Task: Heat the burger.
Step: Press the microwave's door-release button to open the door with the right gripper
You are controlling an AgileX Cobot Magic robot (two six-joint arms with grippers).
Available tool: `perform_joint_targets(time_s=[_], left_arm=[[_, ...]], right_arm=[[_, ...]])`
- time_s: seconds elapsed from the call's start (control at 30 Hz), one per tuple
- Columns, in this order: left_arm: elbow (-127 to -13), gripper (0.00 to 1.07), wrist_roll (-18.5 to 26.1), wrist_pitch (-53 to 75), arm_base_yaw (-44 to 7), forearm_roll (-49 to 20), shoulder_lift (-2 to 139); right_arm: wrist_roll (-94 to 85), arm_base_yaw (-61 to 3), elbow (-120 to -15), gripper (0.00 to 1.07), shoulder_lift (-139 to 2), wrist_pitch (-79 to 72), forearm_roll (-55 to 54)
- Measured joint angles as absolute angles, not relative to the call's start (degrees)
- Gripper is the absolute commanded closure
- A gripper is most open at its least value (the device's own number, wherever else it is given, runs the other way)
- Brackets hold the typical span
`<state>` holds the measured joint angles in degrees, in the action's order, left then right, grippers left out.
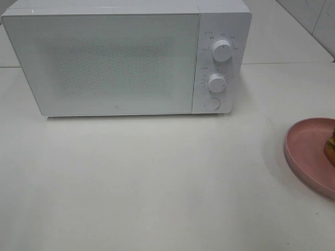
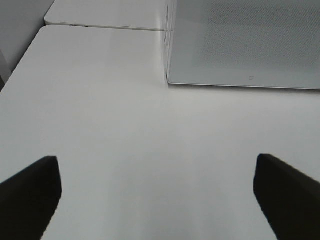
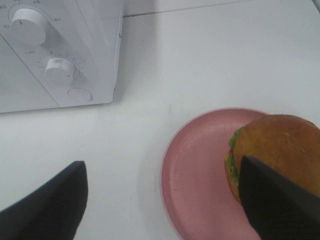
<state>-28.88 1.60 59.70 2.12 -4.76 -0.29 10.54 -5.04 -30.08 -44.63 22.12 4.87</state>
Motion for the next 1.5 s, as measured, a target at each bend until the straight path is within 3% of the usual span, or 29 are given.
perform_joint_targets(time_s=[0.23, 0.73, 1.07, 1.27, 1.5], left_arm=[[-28.88, 0.07, 1.60, 59.70, 2.12, -4.76, -0.29], [-28.88, 0.07, 1.60, 59.70, 2.12, -4.76, -0.29], [-28.88, 0.07, 1.60, 59.70, 2.12, -4.76, -0.29], [-28.88, 0.07, 1.60, 59.70, 2.12, -4.76, -0.29], [-28.88, 0.07, 1.60, 59.70, 2.12, -4.76, -0.29]], right_arm=[[10.54, -5.04, -25.73, 0.31, -47.96, 12.83, 4.87], [10.54, -5.04, -22.23, 0.31, -61.94, -21.83, 8.71], [8.82, -5.04, -22.23, 0.31, -69.27, -29.68, 9.45], [2.12, -8.94, -19.37, 0.31, -72.14, -38.96, 3.67], [-12.72, -19.42, -16.56, 0.31, -76.66, -48.01, -14.67]])
